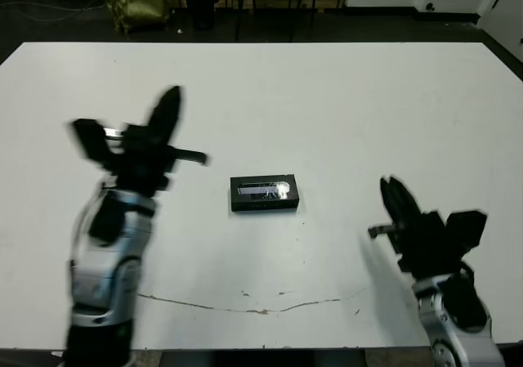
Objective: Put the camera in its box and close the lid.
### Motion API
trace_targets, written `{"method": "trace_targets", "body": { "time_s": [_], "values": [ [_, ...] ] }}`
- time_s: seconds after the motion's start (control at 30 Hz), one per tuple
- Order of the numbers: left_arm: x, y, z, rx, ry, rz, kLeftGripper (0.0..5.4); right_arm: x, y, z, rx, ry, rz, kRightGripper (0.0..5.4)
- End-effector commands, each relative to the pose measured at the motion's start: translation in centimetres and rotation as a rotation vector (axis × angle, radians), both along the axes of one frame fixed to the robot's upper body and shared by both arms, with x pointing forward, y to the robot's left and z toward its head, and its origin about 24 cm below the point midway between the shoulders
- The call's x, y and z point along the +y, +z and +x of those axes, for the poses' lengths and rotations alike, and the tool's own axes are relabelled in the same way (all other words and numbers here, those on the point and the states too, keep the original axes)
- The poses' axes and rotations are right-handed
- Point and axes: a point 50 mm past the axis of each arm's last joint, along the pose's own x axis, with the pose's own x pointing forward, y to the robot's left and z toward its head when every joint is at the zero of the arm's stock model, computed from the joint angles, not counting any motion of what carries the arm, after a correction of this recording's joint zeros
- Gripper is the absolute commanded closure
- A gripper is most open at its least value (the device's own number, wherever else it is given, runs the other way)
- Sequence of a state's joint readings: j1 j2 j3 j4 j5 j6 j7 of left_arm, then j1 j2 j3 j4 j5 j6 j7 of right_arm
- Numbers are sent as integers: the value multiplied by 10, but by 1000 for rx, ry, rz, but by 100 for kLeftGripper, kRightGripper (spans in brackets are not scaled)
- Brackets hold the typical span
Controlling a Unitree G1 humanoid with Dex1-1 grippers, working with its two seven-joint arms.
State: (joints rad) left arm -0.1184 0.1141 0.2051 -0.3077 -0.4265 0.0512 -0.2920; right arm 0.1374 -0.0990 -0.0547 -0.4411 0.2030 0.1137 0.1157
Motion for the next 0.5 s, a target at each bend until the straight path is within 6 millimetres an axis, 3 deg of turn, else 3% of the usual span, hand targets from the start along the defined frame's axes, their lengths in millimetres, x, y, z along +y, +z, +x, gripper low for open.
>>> {"method": "trace_targets", "body": {
  "time_s": [0.03, 0.23, 0.5],
  "values": [
    [21, -19, -6, 60, 51, 67, 539, 3, 3, 6, 4, -47, -6, 540],
    [35, -53, -8, 207, 36, 114, 539, 10, 1, 14, 24, -102, -35, 540],
    [22, -92, -9, 343, 42, 108, 539, 17, -7, 23, 49, -124, -64, 540]
  ]
}}
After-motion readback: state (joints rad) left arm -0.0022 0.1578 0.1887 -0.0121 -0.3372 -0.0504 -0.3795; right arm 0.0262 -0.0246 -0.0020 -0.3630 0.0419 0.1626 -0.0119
